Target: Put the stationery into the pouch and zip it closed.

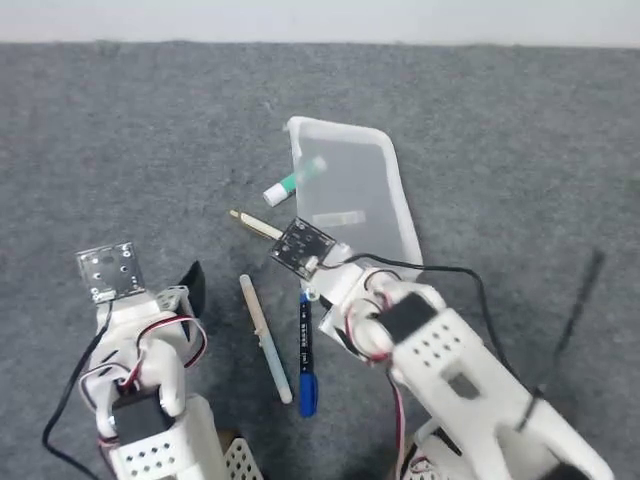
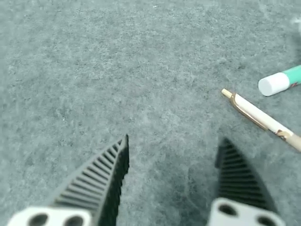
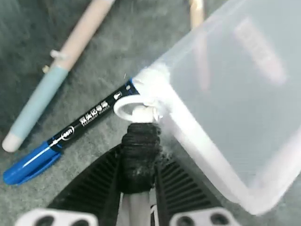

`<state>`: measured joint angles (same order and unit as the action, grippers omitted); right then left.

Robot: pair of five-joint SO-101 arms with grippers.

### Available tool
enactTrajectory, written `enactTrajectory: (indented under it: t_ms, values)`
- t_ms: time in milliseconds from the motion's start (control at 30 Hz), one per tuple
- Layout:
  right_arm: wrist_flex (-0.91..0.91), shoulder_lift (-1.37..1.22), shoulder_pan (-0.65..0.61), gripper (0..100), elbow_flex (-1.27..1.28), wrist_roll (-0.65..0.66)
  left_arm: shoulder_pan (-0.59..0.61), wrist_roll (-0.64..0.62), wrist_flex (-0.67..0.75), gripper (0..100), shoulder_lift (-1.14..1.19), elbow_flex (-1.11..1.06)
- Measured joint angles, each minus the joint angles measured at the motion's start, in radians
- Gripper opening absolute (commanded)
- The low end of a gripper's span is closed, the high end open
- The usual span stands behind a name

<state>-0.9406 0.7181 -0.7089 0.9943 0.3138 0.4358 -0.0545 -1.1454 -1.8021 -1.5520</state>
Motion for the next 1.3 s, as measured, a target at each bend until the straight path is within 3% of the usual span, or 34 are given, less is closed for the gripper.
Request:
enactTrajectory:
  t_ms: [333, 567, 867, 1300]
  values:
    - [-0.006, 0.307, 0.072, 0.6, 0.091, 0.002, -0.232, 0.0, -0.002, 34, 0.0, 0.069]
    - [-0.008, 0.512, 0.075, 0.6, 0.147, 0.002, -0.402, 0.0, -0.06, 34, 0.0, 0.204]
    - [-0.008, 0.707, 0.075, 0.6, 0.204, -0.029, -0.597, 0.002, -0.071, 34, 0.0, 0.212]
    - [-0.057, 0.724, 0.003, 0.6, 0.206, -0.034, -0.651, -0.074, 0.02, 34, 0.0, 0.16]
